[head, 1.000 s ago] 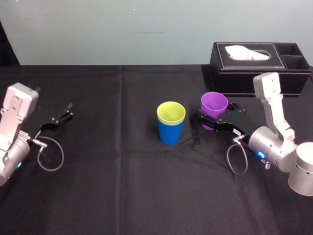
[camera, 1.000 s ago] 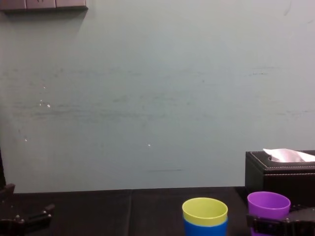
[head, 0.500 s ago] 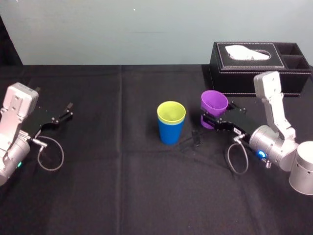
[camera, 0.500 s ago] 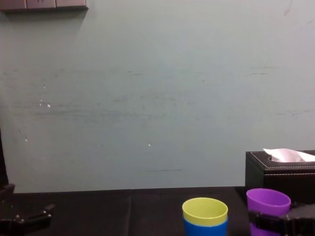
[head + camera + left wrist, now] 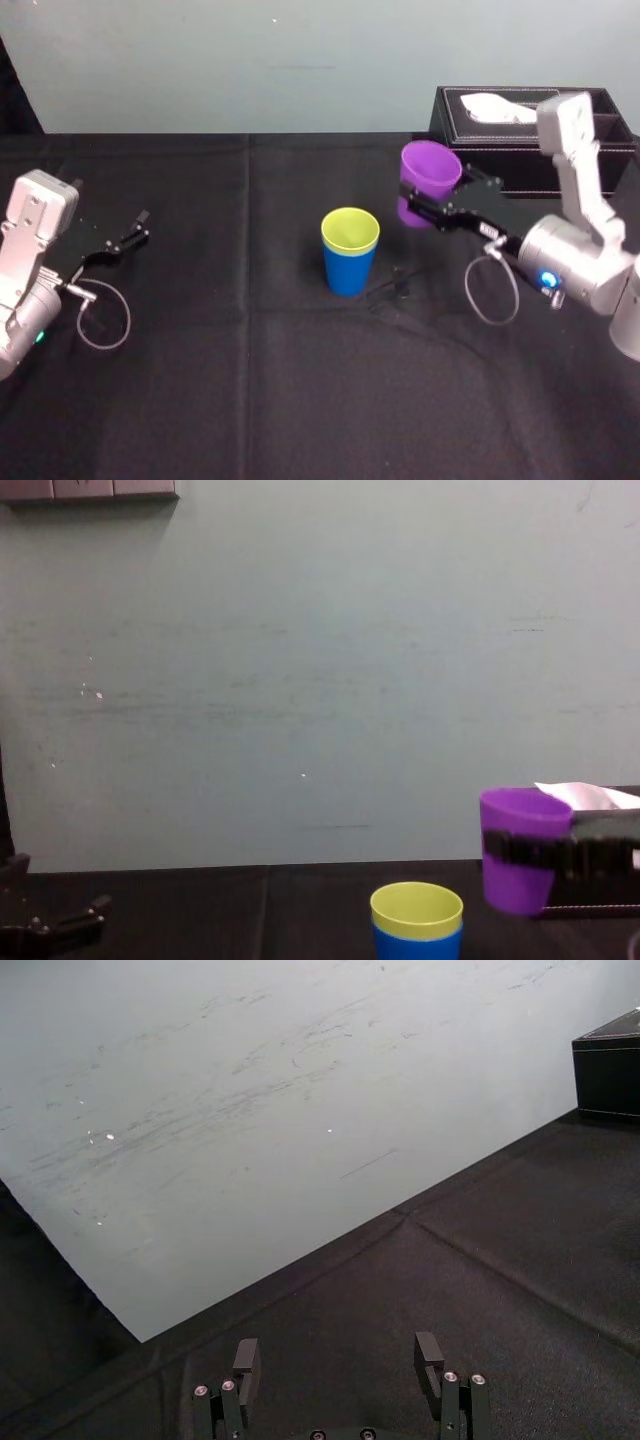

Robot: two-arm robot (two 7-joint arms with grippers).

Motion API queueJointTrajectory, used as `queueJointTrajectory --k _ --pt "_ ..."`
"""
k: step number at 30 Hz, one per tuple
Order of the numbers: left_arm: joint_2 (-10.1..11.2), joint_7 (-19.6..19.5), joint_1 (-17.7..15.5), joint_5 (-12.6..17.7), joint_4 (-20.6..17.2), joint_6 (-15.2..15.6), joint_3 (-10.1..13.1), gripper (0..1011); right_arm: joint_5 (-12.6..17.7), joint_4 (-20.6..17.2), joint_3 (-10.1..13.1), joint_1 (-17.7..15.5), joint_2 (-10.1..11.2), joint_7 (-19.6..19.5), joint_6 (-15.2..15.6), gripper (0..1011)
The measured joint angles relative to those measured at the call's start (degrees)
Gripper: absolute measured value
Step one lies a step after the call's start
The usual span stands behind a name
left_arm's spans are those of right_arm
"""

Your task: Stack the three plastic cups sequentially using one hand.

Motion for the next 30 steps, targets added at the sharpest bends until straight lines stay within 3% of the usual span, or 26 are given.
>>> queueJointTrajectory --k 12,30 --pt "0.00 0.00 0.00 0.00 0.00 0.00 0.00 1011 3.49 -5.56 -1.71 3.42 1.56 2.94 3.71 724" --pt "0.00 0.00 0.00 0.00 0.00 0.00 0.00 1011 5.57 -6.12 -6.32 3.62 2.25 4.13 3.89 724"
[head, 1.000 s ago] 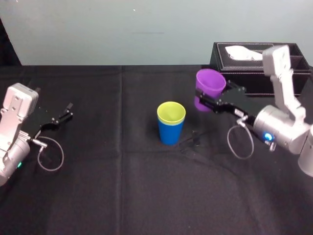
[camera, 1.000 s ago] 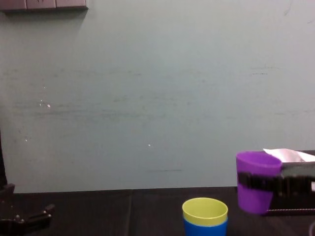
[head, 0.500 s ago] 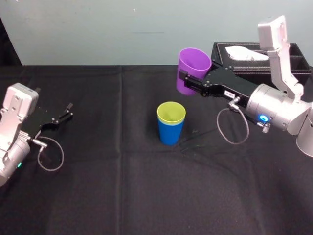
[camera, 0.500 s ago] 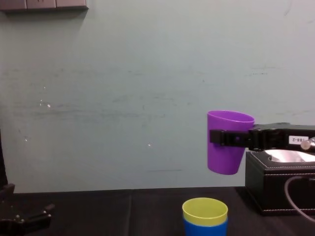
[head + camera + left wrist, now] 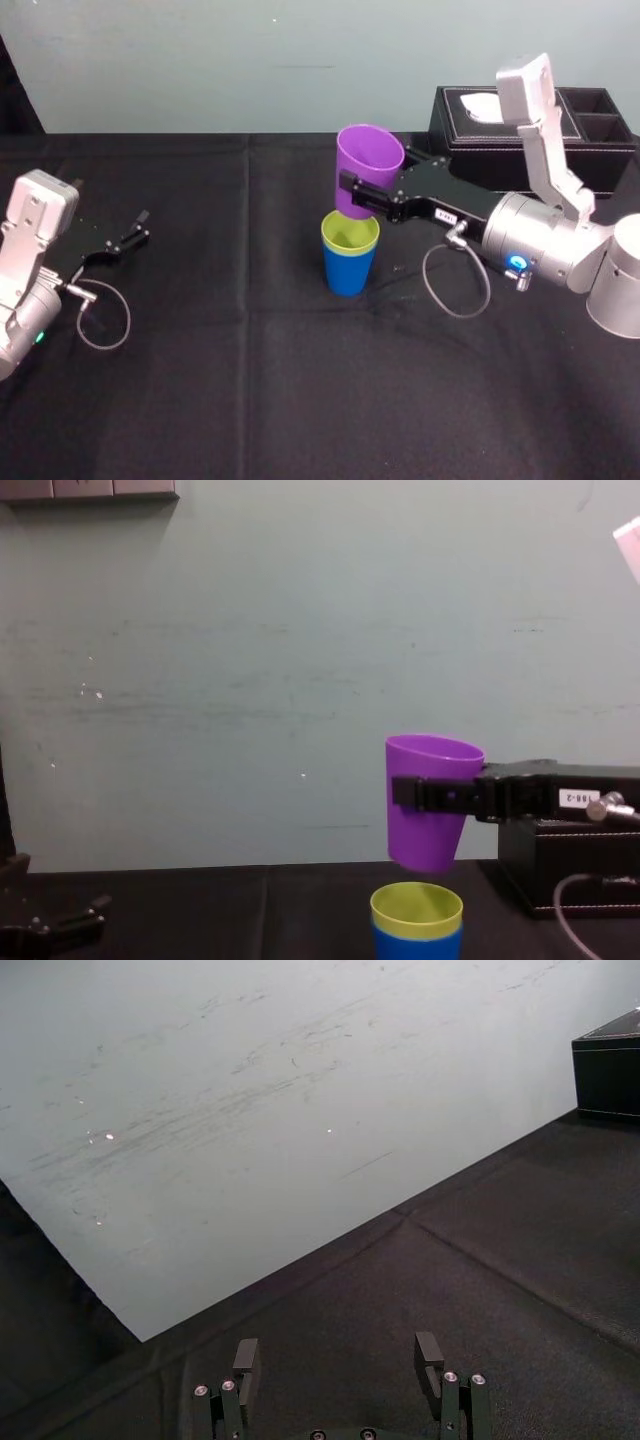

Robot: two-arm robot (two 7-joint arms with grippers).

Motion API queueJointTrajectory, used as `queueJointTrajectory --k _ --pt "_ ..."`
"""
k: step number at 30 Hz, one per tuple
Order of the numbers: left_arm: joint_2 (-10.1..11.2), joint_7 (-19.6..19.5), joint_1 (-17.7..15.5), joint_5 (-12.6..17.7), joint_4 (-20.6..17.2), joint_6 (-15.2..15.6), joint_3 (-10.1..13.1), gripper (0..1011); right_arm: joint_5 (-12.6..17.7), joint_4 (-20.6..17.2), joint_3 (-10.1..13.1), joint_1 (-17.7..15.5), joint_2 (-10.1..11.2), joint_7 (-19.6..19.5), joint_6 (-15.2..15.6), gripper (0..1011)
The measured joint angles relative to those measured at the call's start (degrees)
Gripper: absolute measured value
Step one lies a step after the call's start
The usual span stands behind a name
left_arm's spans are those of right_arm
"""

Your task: Stack the three plastic cups sequentially using one hand.

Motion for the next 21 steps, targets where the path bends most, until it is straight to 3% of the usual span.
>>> queueJointTrajectory --k 21 --pt "0.00 0.00 0.00 0.00 0.00 0.00 0.00 1011 0.82 2.95 -3.77 1.21 1.16 -0.64 -2.33 724"
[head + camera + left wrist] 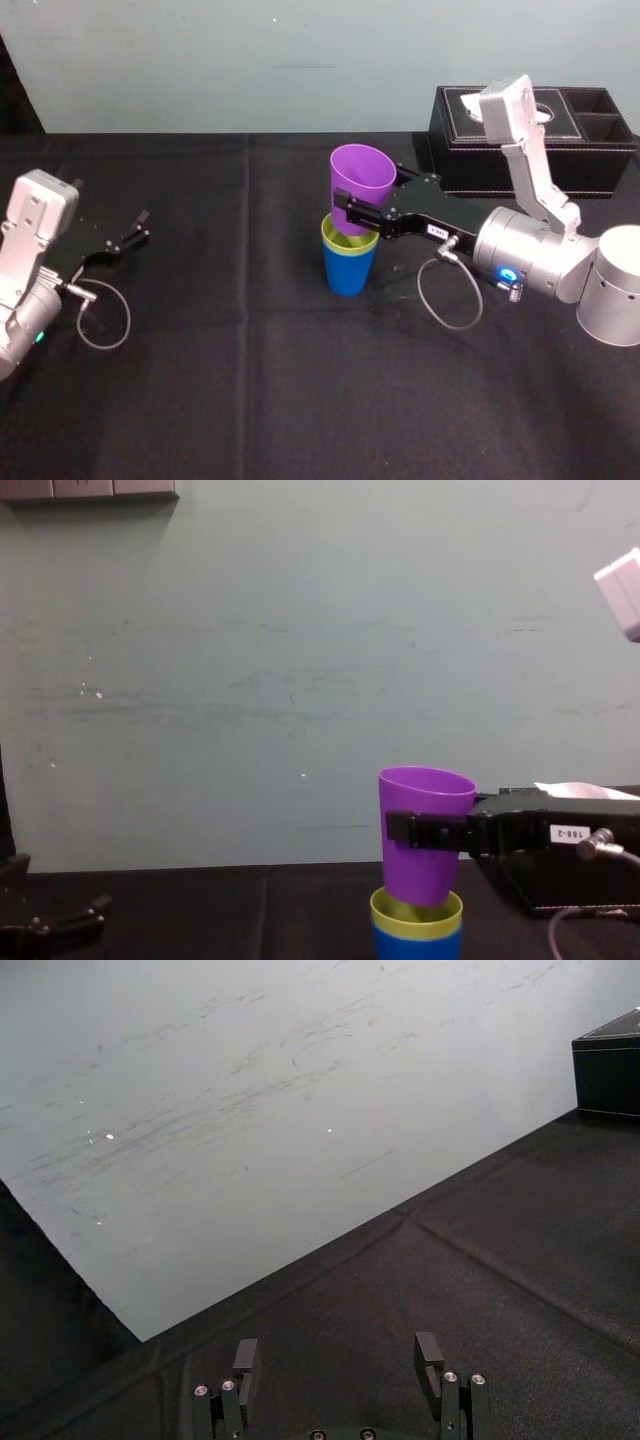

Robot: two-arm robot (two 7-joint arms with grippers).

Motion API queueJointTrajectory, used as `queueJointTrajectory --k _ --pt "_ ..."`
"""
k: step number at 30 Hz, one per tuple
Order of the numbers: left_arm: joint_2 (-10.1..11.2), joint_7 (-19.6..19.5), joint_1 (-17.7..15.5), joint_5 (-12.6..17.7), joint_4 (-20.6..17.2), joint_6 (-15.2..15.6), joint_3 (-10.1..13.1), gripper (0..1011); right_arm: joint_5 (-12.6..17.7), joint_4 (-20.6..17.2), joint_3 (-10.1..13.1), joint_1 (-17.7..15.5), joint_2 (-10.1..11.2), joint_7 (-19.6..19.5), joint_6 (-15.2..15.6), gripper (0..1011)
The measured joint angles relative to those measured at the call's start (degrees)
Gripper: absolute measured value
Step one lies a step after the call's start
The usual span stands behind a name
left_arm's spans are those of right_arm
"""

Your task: Stack the three plastic cups sequentially using one hand.

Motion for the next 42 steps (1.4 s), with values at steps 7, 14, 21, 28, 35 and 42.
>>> queueJointTrajectory --k 7,14,21,28,35,42 --pt "0.00 0.00 0.00 0.00 0.00 0.00 0.00 1011 0.07 1.12 -1.06 0.65 0.01 0.03 -0.33 724" --pt "0.00 0.00 0.00 0.00 0.00 0.00 0.00 1011 -0.02 2.26 -1.73 1.10 -0.07 -0.01 -0.54 724" --pt "0.00 0.00 0.00 0.00 0.00 0.00 0.00 1011 -0.51 3.34 -2.47 1.63 -0.09 0.02 -0.67 724" --pt "0.00 0.00 0.00 0.00 0.00 0.00 0.00 1011 -0.77 3.95 -2.91 1.96 -0.16 0.42 -0.65 724" --pt "0.00 0.00 0.00 0.00 0.00 0.00 0.00 1011 -1.15 4.37 -3.32 2.32 -0.25 0.60 -0.54 724" --pt "0.00 0.00 0.00 0.00 0.00 0.00 0.00 1011 -1.13 4.60 -3.42 2.42 -0.31 0.92 -0.46 724"
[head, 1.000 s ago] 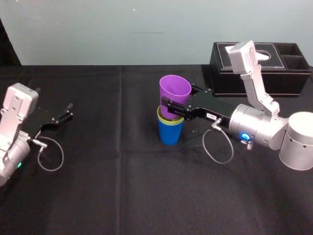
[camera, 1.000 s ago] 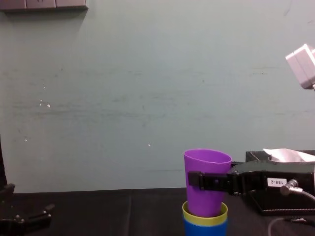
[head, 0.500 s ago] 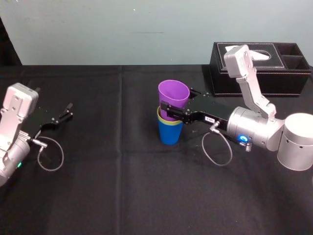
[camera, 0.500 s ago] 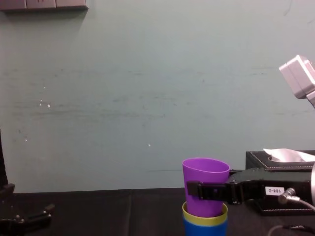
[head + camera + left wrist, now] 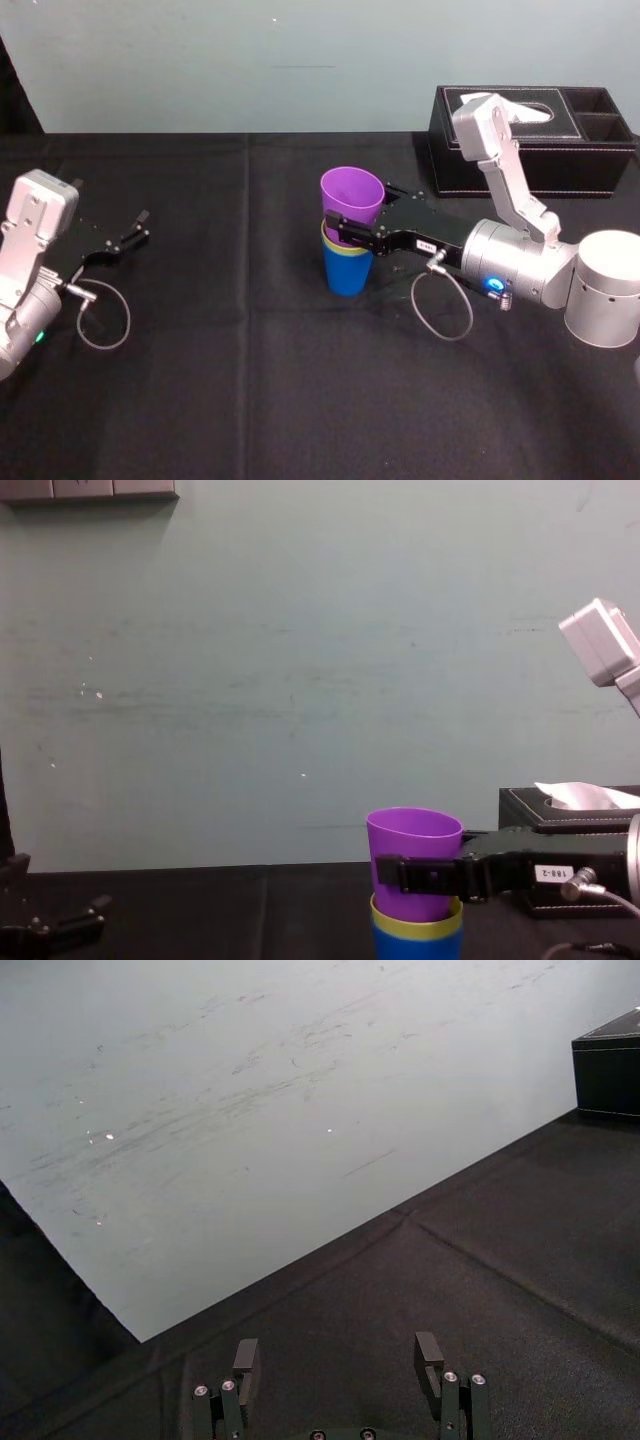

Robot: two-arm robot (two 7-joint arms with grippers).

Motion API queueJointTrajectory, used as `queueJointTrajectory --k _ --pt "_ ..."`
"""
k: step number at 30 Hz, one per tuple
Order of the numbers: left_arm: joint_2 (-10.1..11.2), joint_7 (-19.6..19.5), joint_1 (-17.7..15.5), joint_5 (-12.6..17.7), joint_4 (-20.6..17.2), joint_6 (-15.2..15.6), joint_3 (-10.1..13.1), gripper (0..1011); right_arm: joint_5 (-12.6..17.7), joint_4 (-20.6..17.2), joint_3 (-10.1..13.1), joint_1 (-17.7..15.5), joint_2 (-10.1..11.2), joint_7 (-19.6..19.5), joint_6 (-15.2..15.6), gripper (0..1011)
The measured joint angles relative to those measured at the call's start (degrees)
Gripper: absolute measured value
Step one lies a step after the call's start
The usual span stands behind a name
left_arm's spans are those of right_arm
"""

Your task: Stack the three plastic cups sequentially using one hand.

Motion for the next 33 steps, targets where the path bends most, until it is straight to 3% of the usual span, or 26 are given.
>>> queueJointTrajectory --k 5,14,26,33 --pt "0.00 0.00 0.00 0.00 0.00 0.00 0.00 1012 0.00 -0.06 0.02 0.00 0.01 -0.02 0.02 746" --pt "0.00 0.00 0.00 0.00 0.00 0.00 0.00 1011 -0.02 -0.15 0.07 -0.03 0.03 -0.05 0.02 1002" --pt "0.00 0.00 0.00 0.00 0.00 0.00 0.00 1011 -0.03 -0.23 0.13 -0.11 0.04 -0.09 -0.01 1003" --pt "0.00 0.00 0.00 0.00 0.00 0.00 0.00 1011 -0.43 -1.89 2.15 -2.12 0.57 -3.11 -1.42 1003"
